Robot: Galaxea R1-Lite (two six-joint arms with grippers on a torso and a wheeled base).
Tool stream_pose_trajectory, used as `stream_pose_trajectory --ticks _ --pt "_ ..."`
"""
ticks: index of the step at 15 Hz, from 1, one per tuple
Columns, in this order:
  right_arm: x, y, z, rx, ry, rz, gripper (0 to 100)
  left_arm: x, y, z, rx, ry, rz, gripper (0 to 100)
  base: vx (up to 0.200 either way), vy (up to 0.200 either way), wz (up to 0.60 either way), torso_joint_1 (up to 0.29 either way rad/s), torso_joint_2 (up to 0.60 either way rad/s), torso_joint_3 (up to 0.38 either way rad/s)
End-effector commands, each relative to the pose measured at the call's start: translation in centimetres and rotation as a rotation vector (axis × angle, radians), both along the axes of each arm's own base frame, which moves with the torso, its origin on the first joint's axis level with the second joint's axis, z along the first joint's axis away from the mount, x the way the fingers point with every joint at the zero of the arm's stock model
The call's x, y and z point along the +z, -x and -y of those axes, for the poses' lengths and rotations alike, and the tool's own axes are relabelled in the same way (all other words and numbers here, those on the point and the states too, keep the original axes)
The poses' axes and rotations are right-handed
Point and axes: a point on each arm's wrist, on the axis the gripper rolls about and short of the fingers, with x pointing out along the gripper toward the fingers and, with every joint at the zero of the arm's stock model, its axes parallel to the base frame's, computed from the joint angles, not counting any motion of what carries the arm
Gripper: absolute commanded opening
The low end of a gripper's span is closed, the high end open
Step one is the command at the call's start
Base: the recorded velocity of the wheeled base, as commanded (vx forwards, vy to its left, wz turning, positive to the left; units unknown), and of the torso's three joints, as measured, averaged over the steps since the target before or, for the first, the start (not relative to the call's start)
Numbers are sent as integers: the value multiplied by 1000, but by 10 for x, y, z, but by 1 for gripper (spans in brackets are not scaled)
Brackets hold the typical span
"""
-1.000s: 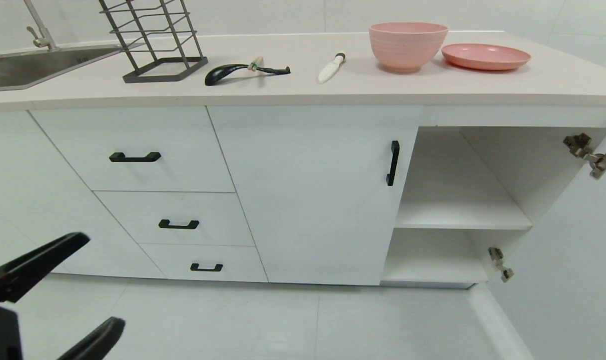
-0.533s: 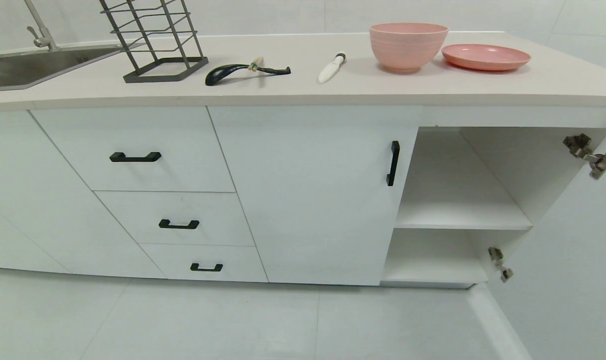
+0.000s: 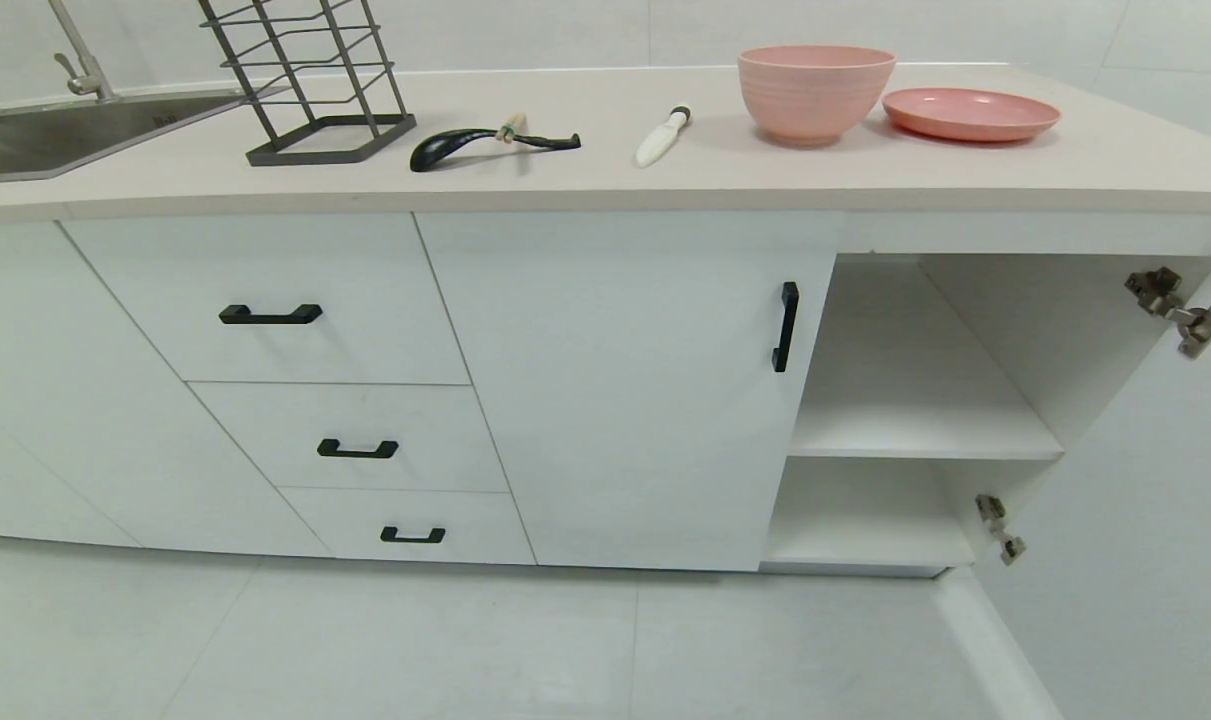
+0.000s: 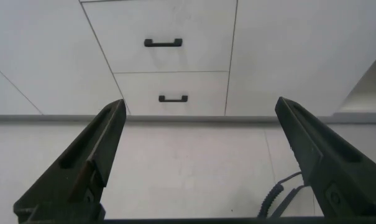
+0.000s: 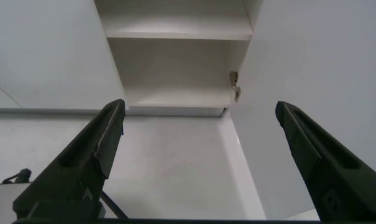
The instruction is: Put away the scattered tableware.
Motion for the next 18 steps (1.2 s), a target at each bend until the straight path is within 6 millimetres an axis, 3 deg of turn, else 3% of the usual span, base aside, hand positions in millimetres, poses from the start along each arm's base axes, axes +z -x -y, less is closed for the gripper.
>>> stream_pose_trajectory --ticks 1,3,6,15,18 --pt "0 0 0 2 1 -5 100 0 1 0 7 4 9 100 0 0 0 0 0 0" --pt "0 0 0 0 2 -5 100 0 1 0 10 7 9 100 0 0 0 0 0 0" --pt "0 0 0 0 0 -5 100 0 1 0 10 87 11 100 0 0 -600 1 2 6" --pt "0 0 0 -2 -6 -5 100 0 1 0 12 87 12 100 0 0 0 0 0 0" --pt "0 0 0 -2 -6 -5 100 0 1 0 12 79 10 100 133 -200 0 4 4 1"
